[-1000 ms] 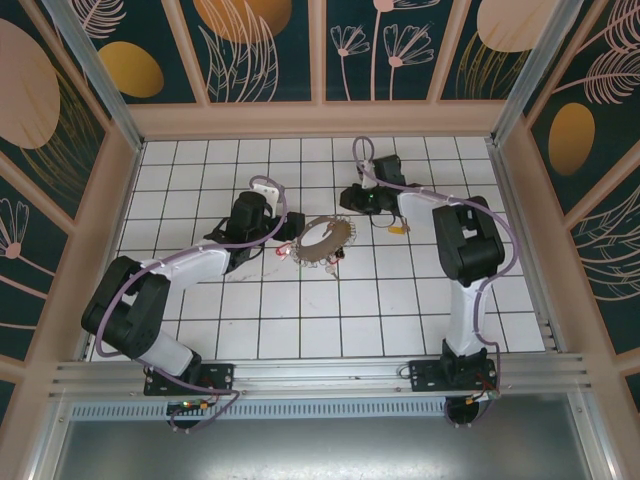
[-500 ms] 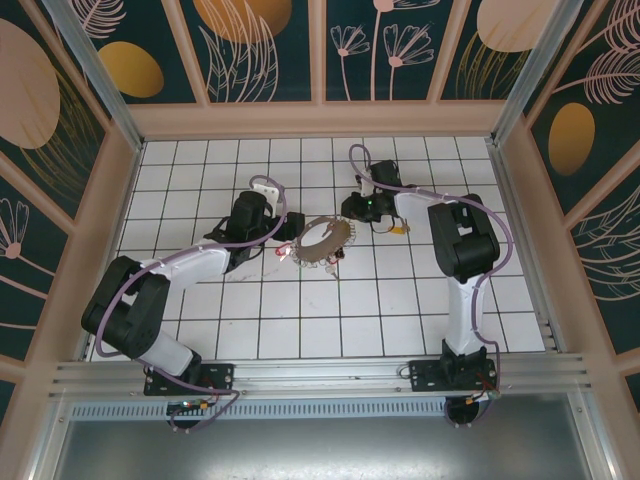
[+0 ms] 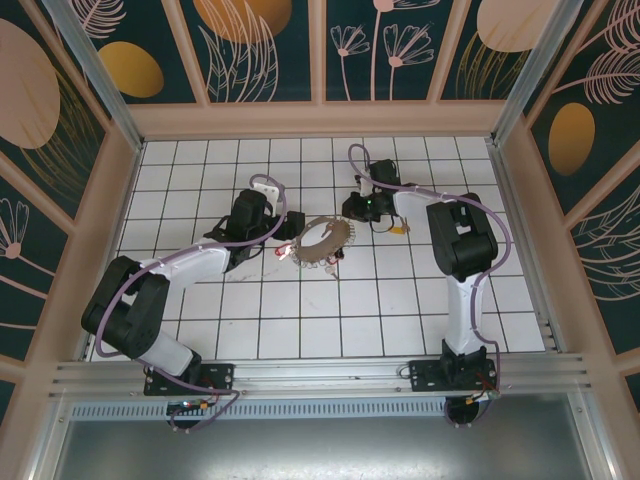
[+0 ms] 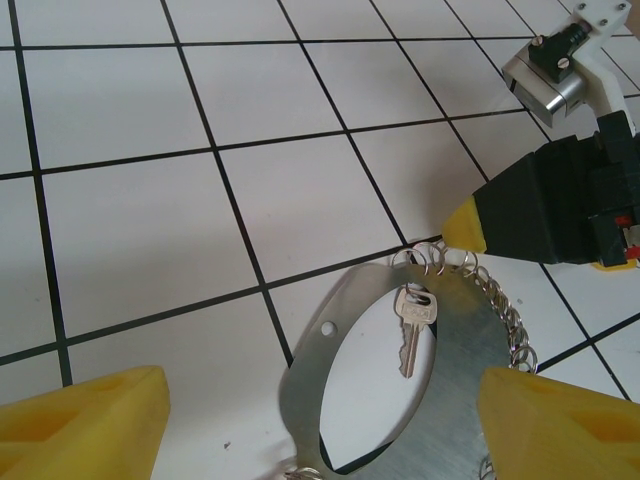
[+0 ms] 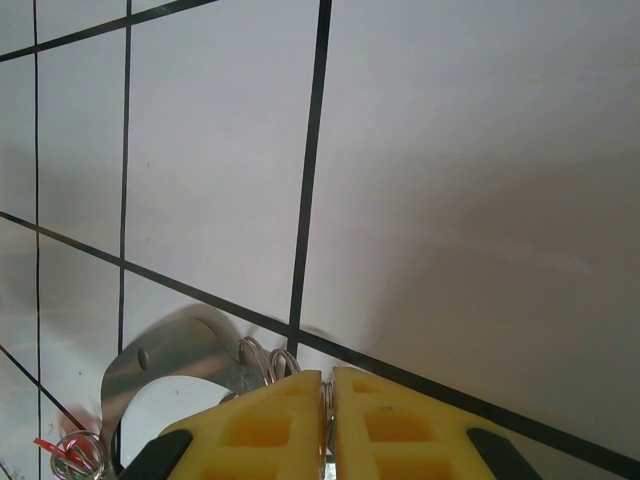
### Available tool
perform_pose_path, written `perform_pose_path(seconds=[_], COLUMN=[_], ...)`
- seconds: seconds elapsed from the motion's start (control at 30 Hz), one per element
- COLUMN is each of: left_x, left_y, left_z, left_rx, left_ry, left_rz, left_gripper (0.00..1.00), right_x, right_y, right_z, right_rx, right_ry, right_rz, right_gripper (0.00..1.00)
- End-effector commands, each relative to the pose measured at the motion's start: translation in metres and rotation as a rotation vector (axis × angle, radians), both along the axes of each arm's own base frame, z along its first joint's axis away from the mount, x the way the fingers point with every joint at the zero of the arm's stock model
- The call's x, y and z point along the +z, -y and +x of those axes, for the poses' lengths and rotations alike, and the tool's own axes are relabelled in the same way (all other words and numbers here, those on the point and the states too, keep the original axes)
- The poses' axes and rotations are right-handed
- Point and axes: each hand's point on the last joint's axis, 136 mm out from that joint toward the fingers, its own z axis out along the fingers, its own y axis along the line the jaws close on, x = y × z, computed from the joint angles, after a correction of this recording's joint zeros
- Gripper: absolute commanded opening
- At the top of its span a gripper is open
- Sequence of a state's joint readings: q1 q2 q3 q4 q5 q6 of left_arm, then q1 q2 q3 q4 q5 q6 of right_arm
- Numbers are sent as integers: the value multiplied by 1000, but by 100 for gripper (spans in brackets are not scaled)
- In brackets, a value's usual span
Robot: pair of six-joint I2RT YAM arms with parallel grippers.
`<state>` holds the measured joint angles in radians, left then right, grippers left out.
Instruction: Put the keys on the keyring
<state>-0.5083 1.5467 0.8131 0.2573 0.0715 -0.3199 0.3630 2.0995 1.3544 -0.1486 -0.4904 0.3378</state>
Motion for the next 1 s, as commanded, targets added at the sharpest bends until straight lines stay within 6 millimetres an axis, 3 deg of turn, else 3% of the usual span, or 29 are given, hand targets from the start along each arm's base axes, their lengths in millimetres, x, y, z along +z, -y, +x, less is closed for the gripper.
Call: perform_pose_path(seconds=[0.0, 0.73, 0.97], left_x=[10, 3, 4], left_y=[3, 7, 13], left_z=[6, 6, 6], left_rx=[-10, -27, -61], left_ry=[14, 0, 14], left_rz=[-14, -15, -32], left_gripper=[81, 81, 81], right_x=[-2, -8, -7], right_y=[-6, -9, -6], right_z=[-4, -13, -13], right_rx=[21, 39, 15], right_ry=[-27, -54, -53], right_rz=[-9, -84, -86], right_gripper=[12, 14, 0])
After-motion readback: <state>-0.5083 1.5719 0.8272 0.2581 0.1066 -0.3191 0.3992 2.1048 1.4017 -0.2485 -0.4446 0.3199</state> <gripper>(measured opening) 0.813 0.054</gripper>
